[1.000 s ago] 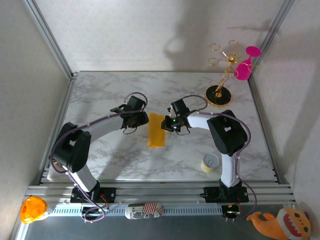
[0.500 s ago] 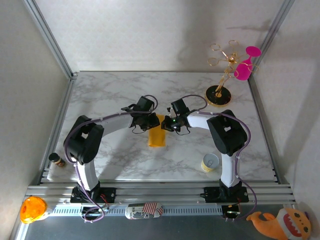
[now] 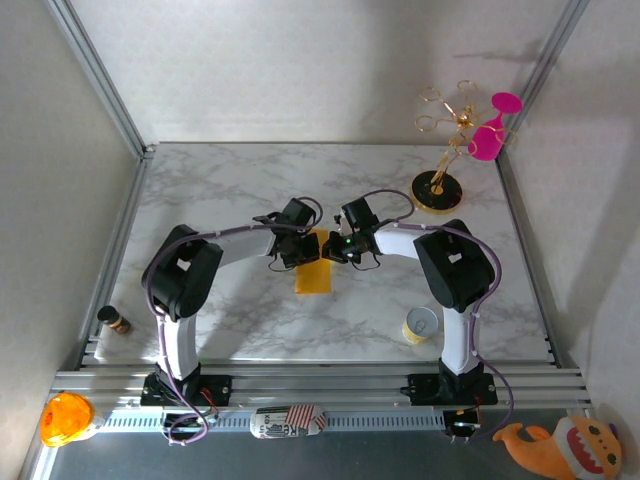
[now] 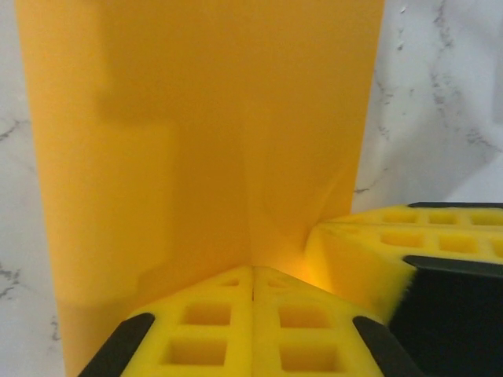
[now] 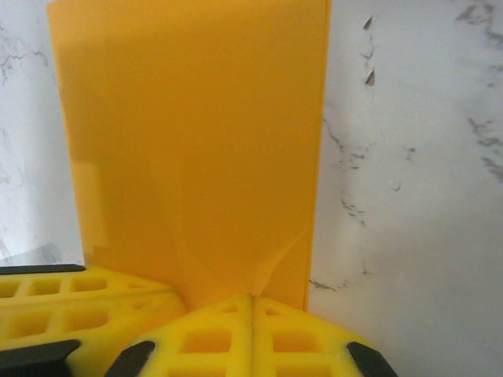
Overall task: Fold a paper plane with a square sheet of paper (pick it up from the middle)
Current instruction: First fold the square sheet of paper in half at the center of the table.
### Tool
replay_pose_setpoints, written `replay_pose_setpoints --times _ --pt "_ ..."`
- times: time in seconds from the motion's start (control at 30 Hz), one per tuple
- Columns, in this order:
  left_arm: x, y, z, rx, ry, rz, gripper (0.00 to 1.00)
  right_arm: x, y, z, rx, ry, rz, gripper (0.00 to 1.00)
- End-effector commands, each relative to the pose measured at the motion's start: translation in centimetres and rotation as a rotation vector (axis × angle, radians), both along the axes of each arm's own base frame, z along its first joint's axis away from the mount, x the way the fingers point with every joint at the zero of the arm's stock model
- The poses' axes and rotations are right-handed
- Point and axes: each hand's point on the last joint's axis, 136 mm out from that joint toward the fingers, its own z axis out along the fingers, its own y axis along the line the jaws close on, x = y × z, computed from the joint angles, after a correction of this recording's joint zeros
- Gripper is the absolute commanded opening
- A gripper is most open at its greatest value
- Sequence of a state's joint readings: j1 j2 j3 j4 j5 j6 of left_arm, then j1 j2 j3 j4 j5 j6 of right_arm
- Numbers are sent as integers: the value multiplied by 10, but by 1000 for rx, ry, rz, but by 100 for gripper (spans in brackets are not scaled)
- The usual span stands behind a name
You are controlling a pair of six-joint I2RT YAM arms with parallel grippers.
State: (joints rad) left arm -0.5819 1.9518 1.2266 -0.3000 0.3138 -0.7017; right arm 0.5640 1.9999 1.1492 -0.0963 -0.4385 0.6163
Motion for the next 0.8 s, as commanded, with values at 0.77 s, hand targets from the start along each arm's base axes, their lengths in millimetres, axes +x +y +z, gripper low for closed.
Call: replay_pose_setpoints --times 0.77 --pt "-33 107 -32 61 74 104 9 -51 -90 -103 -505 161 9 0"
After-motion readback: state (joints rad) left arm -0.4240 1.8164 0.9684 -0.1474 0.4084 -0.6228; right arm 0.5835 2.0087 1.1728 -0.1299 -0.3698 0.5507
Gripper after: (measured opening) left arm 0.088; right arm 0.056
